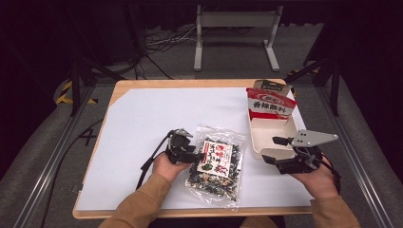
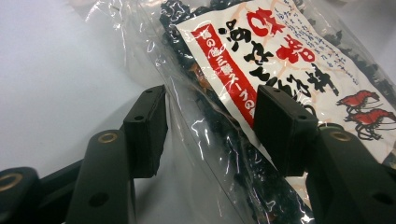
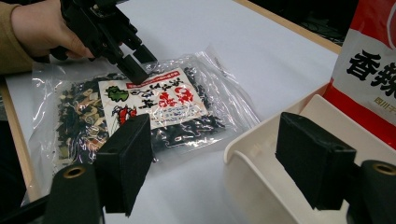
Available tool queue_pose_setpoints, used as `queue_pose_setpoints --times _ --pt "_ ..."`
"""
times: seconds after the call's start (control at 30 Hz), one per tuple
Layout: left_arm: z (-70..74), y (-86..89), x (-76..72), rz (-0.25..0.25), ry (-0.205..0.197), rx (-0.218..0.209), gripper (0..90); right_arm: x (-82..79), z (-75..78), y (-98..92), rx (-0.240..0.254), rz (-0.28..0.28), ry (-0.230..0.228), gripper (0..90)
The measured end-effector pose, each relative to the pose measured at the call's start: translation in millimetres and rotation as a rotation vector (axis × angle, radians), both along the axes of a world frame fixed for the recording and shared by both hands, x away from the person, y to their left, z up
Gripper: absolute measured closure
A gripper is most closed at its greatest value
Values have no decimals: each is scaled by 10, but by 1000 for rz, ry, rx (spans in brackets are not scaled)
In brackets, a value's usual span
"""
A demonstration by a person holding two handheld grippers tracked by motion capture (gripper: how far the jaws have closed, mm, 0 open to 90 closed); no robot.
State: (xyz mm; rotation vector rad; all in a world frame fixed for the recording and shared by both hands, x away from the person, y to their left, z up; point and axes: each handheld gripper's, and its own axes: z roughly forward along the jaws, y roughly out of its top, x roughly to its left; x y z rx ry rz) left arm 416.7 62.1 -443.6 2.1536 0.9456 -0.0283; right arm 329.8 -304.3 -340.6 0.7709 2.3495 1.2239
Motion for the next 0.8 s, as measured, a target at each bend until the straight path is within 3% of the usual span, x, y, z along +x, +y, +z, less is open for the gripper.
queue_pose_setpoints --times 0.1,0.3,0.7,0.8 --pt "-1 -13 -7 -10 15 -10 541 0 0 12 2 4 3 267" --pt "-1 -26 -8 -19 43 -24 613 -1 0 16 4 10 4 266" --pt "35 -85 -82 3 -18 4 756 -5 -3 17 3 14 4 266" --pt "37 -70 -80 11 -9 -7 819 -11 -5 20 2 17 3 266"
